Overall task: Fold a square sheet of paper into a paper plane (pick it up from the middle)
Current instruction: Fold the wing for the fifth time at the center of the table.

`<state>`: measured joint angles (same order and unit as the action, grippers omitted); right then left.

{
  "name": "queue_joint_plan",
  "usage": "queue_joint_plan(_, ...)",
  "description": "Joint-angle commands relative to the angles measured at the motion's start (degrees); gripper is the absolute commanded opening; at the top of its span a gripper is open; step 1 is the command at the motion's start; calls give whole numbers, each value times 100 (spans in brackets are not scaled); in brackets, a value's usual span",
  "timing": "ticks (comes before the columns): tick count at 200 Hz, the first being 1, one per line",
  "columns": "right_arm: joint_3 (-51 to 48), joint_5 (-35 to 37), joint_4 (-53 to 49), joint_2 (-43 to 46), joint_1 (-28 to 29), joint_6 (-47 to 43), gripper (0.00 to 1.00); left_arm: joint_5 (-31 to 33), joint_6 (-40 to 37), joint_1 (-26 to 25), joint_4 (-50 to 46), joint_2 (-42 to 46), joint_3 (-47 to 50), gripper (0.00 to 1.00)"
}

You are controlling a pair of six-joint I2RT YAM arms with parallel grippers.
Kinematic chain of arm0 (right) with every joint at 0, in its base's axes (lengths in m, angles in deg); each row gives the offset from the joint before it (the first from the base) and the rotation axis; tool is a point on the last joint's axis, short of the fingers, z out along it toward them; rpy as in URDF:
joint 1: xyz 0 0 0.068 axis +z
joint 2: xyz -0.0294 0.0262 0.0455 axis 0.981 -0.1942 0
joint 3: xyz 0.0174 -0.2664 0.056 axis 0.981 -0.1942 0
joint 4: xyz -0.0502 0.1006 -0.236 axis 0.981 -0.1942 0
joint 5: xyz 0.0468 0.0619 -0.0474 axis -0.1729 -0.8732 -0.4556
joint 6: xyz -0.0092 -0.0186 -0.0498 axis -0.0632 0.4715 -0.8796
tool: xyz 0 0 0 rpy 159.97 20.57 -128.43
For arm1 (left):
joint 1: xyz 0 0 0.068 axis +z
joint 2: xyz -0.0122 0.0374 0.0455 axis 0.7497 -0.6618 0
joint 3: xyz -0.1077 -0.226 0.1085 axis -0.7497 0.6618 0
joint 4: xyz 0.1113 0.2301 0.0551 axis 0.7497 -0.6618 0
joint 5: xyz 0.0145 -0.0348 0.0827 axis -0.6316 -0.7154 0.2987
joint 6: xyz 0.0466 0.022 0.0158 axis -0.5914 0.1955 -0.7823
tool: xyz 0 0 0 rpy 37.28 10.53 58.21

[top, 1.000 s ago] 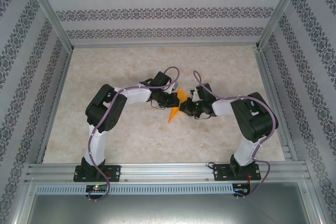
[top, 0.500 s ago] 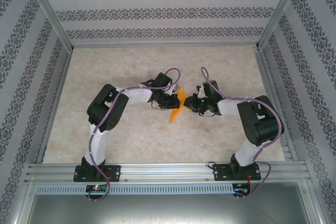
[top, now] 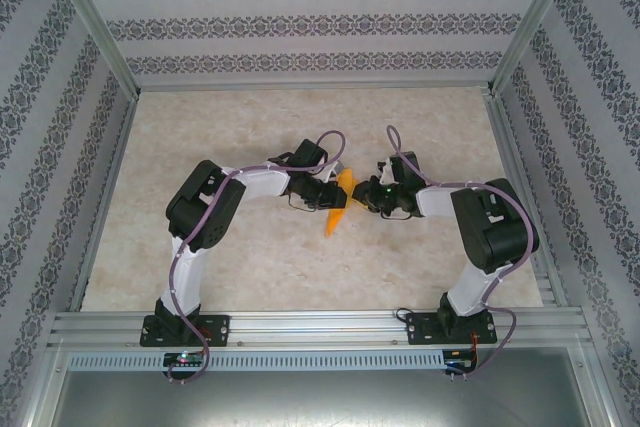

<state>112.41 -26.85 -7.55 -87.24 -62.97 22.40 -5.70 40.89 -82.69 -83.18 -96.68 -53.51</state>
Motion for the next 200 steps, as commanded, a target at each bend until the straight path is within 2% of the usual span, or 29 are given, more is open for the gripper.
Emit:
queue_joint_plan(1,181,-125,51,-88,-48,-26,22,-179,-205,-68,237,36,87,25)
queue_joint_plan(62,234,-8,-414,-114,-45,-83,24,-148,-179,-59,288,-9,77,21)
queue_joint_plan(136,195,293,-904,182,-26,-268,33,-154,-179,-54,288,-61,68,17)
queue_joint_plan(166,280,21,-578,-36,75,-57,32,-172,-152,-59,308,-62,68,16)
queue_joint_plan(200,311,-94,-466,-149,134,22,26,-163,-161,-59,297,-34,70,16)
